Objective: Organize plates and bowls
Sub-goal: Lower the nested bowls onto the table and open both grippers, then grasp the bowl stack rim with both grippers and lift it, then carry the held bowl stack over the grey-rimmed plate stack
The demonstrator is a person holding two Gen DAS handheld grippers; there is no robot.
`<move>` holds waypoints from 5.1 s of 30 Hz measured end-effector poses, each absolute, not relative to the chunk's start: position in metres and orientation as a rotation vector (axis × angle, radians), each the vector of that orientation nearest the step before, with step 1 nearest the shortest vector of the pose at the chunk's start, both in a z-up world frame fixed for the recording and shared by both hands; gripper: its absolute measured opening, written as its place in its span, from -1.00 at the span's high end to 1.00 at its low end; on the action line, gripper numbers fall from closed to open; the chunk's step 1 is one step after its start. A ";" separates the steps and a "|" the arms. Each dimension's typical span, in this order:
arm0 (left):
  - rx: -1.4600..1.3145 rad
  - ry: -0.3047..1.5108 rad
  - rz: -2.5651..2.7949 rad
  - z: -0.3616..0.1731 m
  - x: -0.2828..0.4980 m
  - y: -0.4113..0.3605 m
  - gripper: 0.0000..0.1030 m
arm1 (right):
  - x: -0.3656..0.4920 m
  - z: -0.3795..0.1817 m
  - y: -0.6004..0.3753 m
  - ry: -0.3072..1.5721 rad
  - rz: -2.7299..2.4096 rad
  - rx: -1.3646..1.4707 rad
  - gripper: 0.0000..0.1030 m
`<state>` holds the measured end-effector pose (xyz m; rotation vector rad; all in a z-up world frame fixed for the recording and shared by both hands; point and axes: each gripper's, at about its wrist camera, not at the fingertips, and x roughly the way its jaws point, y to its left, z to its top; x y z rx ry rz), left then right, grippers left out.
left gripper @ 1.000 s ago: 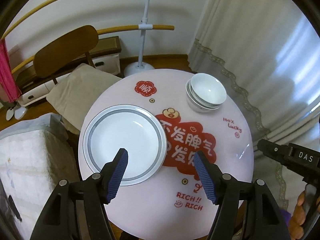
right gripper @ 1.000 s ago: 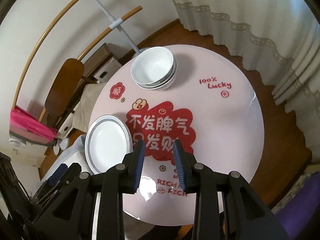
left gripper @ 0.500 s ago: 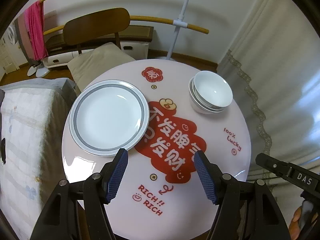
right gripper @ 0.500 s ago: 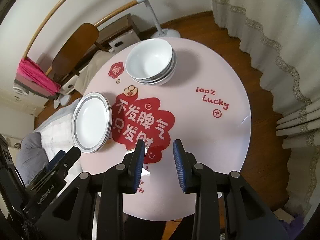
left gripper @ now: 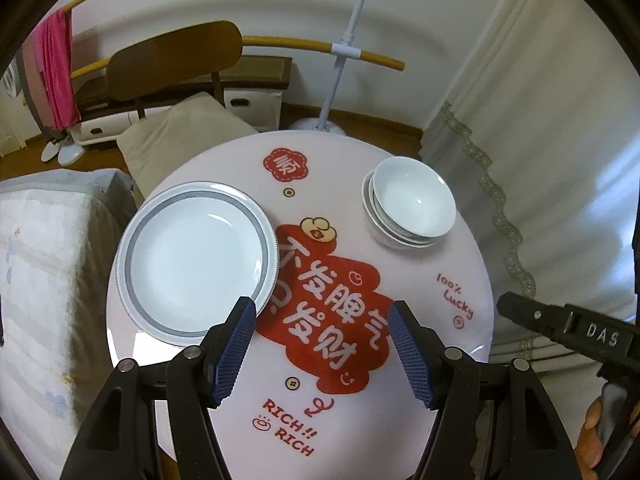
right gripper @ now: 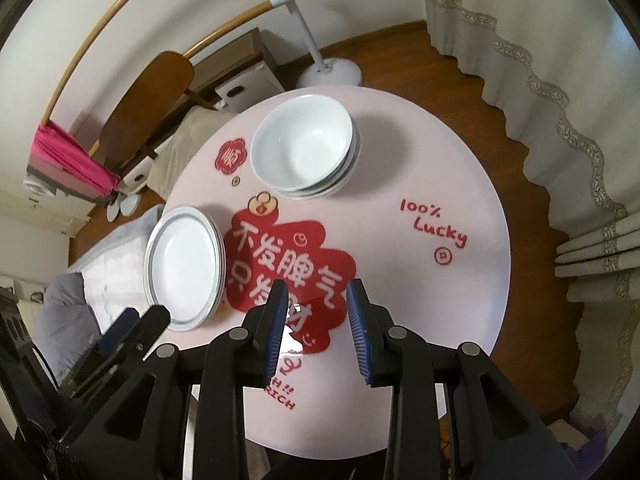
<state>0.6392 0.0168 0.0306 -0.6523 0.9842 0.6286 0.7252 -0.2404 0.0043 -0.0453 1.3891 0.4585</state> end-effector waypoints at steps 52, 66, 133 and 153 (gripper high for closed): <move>-1.001 1.020 0.744 -0.147 0.831 0.109 -0.04 | 0.918 -0.147 -0.173 1.685 0.826 -0.187 0.19; -0.973 0.991 0.736 -0.143 0.832 0.104 0.46 | 0.914 -0.144 -0.172 1.656 0.836 -0.210 0.25; -0.855 0.953 0.701 -0.082 0.711 0.055 0.55 | 0.807 -0.113 -0.170 1.528 0.970 -0.282 0.43; -0.831 0.855 0.752 -0.043 0.628 0.079 0.55 | 0.757 -0.079 -0.107 1.446 1.036 -0.273 0.45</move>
